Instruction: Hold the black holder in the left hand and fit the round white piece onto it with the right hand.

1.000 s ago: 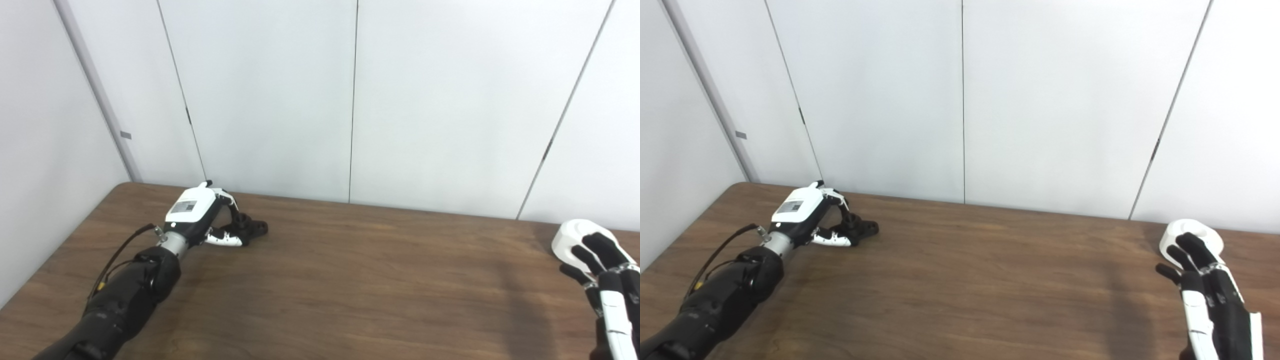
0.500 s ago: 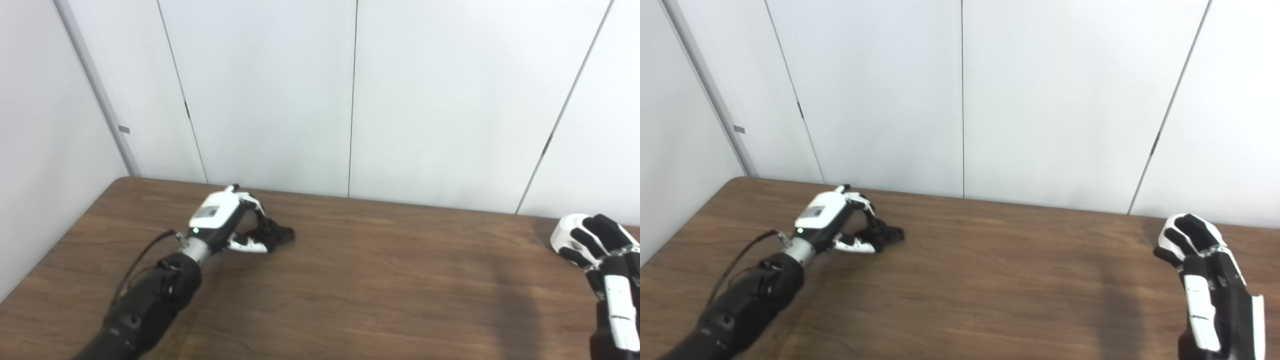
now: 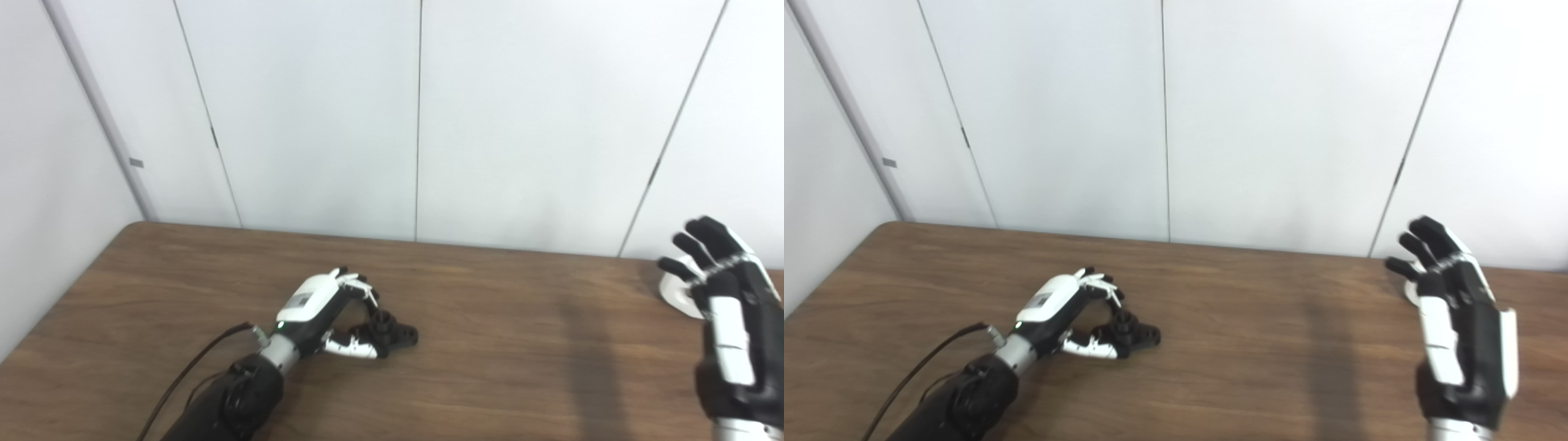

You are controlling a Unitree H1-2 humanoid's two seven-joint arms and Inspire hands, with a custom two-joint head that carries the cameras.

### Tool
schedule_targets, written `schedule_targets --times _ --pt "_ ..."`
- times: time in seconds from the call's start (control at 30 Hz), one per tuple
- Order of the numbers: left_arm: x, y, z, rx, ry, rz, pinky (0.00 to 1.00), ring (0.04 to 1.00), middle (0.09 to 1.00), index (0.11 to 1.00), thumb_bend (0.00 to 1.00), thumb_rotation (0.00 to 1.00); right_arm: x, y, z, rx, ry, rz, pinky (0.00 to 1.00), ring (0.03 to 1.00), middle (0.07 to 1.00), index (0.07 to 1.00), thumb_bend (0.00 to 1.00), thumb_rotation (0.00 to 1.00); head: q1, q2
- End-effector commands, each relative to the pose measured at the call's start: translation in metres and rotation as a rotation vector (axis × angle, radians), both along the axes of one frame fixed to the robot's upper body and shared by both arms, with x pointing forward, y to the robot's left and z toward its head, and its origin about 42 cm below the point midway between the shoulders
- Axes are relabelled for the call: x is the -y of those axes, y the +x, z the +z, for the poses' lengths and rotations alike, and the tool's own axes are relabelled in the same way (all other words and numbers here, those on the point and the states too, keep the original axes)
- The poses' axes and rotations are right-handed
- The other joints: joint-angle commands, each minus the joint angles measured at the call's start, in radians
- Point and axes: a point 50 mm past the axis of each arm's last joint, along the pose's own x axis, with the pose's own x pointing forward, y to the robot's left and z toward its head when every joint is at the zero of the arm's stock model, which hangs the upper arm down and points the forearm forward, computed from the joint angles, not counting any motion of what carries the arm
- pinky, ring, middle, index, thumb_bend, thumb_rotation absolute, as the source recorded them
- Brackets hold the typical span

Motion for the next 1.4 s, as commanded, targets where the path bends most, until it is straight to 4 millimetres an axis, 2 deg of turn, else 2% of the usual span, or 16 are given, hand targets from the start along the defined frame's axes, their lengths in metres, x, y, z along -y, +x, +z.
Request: schedule_targets --times 0.0,0.3,0.5,0.63,0.83,1.0,1.23,1.37 --pt "0.008 -0.003 0.007 0.025 0.013 -0.028 1.0 0.89 0.75 0.483 0.52 0.06 -0.004 0.001 0.023 0.112 -0.021 0.02 0.7 0.82 0.835 0.794 0.47 0.69 -0.006 0.002" --pt "0.038 -0.029 -0.005 0.001 -0.017 -0.126 1.0 0.891 0.739 0.483 0.52 0.07 -0.001 0.004 0.036 0.159 -0.052 0.0 0.69 0.824 0.844 0.808 0.41 0.66 -0.068 0.015" --pt "0.048 -0.042 -0.005 -0.001 -0.021 -0.172 1.0 0.89 0.741 0.482 0.52 0.06 0.005 0.006 0.04 0.162 -0.08 -0.027 0.71 0.834 0.85 0.807 0.49 0.58 -0.093 0.026" --pt "0.054 -0.05 -0.003 0.001 -0.034 -0.187 1.0 0.891 0.739 0.482 0.52 0.06 0.01 0.007 0.043 0.172 -0.088 -0.029 0.71 0.832 0.847 0.805 0.48 0.54 -0.099 0.032" --pt "0.058 -0.057 -0.002 0.006 -0.019 -0.198 1.0 0.884 0.737 0.483 0.52 0.07 0.011 0.005 0.041 0.175 -0.1 -0.041 0.72 0.834 0.845 0.801 0.48 0.53 -0.124 0.052" --pt "0.06 -0.066 -0.006 0.0 -0.028 -0.195 1.0 0.877 0.73 0.482 0.52 0.07 0.013 0.003 0.047 0.182 -0.108 -0.075 0.69 0.809 0.832 0.796 0.46 0.53 -0.161 0.07" --pt "0.06 -0.074 -0.008 -0.003 -0.05 -0.198 1.0 0.881 0.73 0.483 0.52 0.06 0.022 0.003 0.056 0.187 -0.123 -0.119 0.68 0.794 0.82 0.789 0.45 0.5 -0.194 0.083" --pt "0.061 -0.077 -0.008 -0.002 -0.047 -0.192 1.0 0.888 0.734 0.483 0.52 0.06 0.022 -0.001 0.059 0.185 -0.115 -0.126 0.66 0.787 0.81 0.779 0.44 0.45 -0.203 0.095"
